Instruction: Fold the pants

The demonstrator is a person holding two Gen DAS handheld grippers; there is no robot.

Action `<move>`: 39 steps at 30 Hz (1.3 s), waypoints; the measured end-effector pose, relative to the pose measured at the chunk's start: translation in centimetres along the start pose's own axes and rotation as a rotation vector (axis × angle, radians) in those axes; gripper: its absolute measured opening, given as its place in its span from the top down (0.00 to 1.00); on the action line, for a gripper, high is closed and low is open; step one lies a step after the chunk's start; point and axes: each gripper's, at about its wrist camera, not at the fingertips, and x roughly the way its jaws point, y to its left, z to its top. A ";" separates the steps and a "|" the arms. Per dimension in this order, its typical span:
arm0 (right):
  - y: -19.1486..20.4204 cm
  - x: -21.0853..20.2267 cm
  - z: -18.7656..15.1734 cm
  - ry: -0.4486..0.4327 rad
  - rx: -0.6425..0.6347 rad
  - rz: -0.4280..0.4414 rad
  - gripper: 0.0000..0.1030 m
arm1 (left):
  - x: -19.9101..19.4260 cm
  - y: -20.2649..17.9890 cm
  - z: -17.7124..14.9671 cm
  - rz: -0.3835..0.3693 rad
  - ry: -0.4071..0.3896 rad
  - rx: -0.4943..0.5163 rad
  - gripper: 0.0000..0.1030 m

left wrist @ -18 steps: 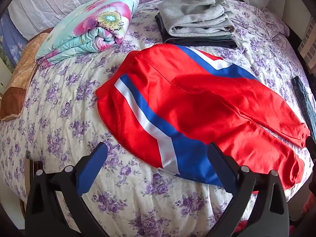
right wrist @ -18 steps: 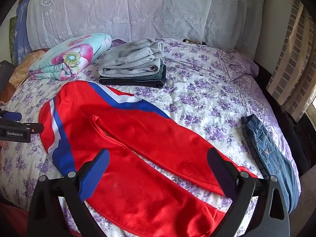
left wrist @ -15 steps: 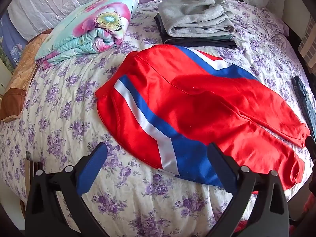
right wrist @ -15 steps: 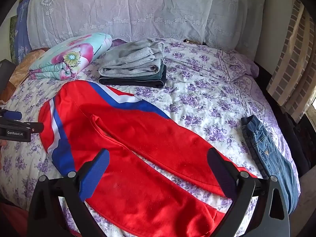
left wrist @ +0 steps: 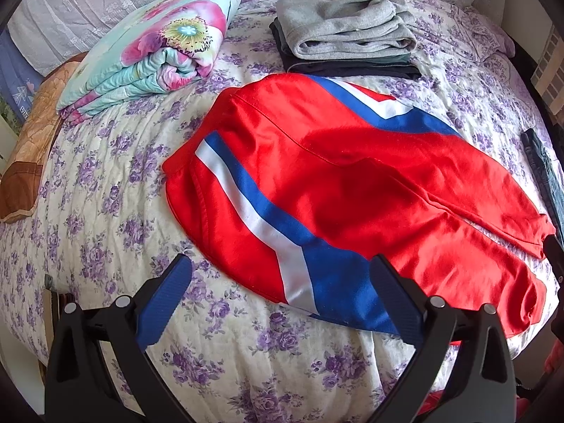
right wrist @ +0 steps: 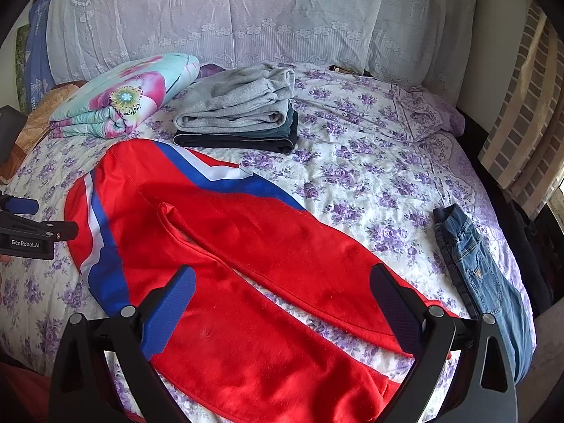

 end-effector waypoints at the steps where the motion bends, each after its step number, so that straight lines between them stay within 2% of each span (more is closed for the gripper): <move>1: 0.1 0.0 0.1 -0.002 -0.001 0.002 0.03 | 0.0 0.0 0.0 0.001 0.001 -0.001 0.04; 9: 0.2 0.1 0.3 -0.039 -0.006 -0.004 0.03 | 0.2 0.2 0.4 0.004 0.003 -0.003 0.04; 16: 0.4 1.0 0.1 0.030 -0.043 -0.023 0.03 | 0.5 0.3 0.6 0.004 0.009 -0.005 0.05; 39: 0.6 1.2 -0.2 0.039 -0.036 -0.022 0.03 | 0.8 -0.2 0.4 0.004 0.032 -0.002 0.05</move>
